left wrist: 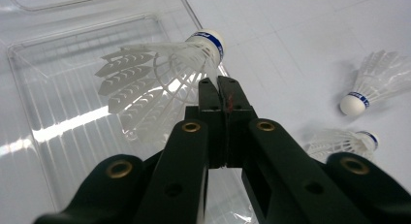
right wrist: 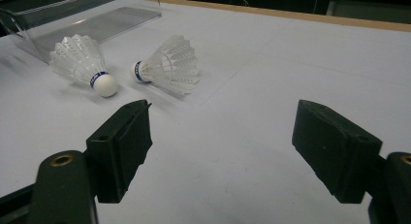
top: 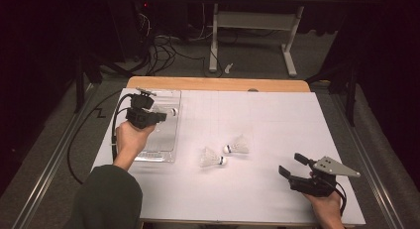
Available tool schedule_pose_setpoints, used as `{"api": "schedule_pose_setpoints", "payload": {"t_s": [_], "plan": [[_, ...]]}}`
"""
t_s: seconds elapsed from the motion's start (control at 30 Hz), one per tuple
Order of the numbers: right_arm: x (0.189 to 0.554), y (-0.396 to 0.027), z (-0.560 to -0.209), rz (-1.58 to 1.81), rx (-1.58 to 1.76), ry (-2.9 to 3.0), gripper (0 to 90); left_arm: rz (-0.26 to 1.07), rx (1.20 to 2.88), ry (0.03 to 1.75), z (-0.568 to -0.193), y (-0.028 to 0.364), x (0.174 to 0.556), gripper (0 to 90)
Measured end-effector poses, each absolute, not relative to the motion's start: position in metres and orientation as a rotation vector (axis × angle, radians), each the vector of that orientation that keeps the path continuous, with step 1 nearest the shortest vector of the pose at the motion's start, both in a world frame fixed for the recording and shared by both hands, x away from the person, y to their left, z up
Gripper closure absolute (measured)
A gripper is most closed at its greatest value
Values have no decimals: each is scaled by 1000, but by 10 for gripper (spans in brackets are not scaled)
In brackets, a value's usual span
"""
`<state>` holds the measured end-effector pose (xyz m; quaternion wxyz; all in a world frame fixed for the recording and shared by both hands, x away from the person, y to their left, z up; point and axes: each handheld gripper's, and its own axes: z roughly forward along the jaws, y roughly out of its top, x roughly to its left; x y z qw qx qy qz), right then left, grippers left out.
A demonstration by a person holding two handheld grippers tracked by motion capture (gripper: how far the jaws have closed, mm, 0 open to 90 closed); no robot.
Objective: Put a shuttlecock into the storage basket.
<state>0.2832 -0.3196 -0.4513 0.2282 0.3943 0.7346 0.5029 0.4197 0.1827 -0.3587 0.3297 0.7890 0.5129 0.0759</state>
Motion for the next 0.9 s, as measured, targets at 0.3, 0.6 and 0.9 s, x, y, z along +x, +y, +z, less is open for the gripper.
{"api": "schedule_pose_setpoints", "payload": {"t_s": [0.3,0.6,0.9], "plan": [[283,-320,-451,1385,1086,2022,223,201,2056,1394,-367,185,429,895],[283,-320,-451,1384,1086,2020,220,203,2066,1416,-373,183,436,895],[283,-320,-451,1385,1083,2022,220,212,2084,1431,-378,180,439,894]]}}
